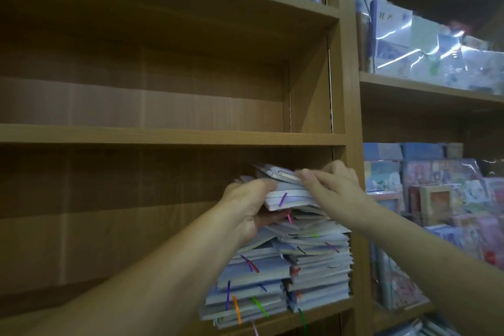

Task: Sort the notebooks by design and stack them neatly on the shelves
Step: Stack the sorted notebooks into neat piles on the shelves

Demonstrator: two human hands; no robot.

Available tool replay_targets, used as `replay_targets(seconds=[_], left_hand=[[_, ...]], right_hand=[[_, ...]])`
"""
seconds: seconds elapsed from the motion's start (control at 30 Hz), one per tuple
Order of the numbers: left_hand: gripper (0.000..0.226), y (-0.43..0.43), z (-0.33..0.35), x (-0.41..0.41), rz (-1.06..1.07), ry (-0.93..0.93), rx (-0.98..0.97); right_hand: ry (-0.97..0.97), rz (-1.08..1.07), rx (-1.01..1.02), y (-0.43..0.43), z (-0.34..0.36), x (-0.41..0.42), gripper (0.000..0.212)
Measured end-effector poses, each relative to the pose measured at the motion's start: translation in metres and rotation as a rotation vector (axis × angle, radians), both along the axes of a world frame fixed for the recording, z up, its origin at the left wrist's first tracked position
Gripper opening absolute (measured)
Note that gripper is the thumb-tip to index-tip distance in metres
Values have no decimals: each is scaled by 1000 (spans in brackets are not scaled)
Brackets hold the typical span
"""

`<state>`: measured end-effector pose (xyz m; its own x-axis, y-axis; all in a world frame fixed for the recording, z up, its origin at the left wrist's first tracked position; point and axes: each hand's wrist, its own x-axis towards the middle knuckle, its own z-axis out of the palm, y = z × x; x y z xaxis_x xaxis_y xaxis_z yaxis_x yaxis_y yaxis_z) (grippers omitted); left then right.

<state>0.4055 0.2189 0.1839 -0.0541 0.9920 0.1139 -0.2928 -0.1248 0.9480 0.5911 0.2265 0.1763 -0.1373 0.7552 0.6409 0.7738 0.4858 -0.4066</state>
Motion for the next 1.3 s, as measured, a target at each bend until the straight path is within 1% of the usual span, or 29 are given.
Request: replay_targets(seconds=[0.07, 0.13, 0.27, 0.33, 0.53, 0.67, 0.8, 0.87, 0.93, 1.0, 1.07, 1.1, 1.17, 1.2, 1.23, 1.3], left_hand=[[19, -18, -3, -8, -18, -34, 9], [20, -34, -7, -19, -29, -66, 9], [18, -66, -18, -50, -7, -96, 24], [16, -84, -24, -72, 12, -132, 33], [18, -143, -44, -160, 150, -178, 56], [21, -181, -55, -225, 256, -139, 57], [29, -209, -79, -282, 346, -99, -14], [25, -216, -97, -301, 355, -49, -83], [20, -218, -119, -316, 360, -12, -163], [19, -219, -140, -329, 368, 29, -241], [18, -222, -153, -339, 363, 68, -294], [17, -222, -155, -344, 364, 81, -306], [14, -223, -157, -351, 365, 115, -314], [15, -222, -157, -354, 357, 136, -315], [17, -221, -157, -356, 348, 153, -319], [22, -217, -160, -360, 330, 171, -337]], right_hand=[[-21, 58, -10, -11, 6, -10, 43], [-31, 155, 3, -25, 7, -20, 41], [-76, 293, -30, -53, 7, -47, 50], [-101, 353, -62, -64, 5, -67, 49], [-185, 484, -18, -94, 0, -161, 56], [-195, 601, 2, -114, -9, -231, 52], [-225, 678, -39, -123, -40, -290, 51], [-245, 688, -73, -122, -68, -313, 55], [-247, 719, -156, -119, -100, -330, 59], [-262, 749, -244, -115, -128, -339, 49], [-286, 740, -257, -110, -142, -339, 37], [-258, 725, -254, -107, -146, -339, 31], [-117, 640, -254, -98, -144, -336, 23], [-66, 560, -240, -91, -143, -335, 23], [-68, 461, -220, -84, -143, -333, 28], [-214, 227, -269, -76, -144, -326, 44]])
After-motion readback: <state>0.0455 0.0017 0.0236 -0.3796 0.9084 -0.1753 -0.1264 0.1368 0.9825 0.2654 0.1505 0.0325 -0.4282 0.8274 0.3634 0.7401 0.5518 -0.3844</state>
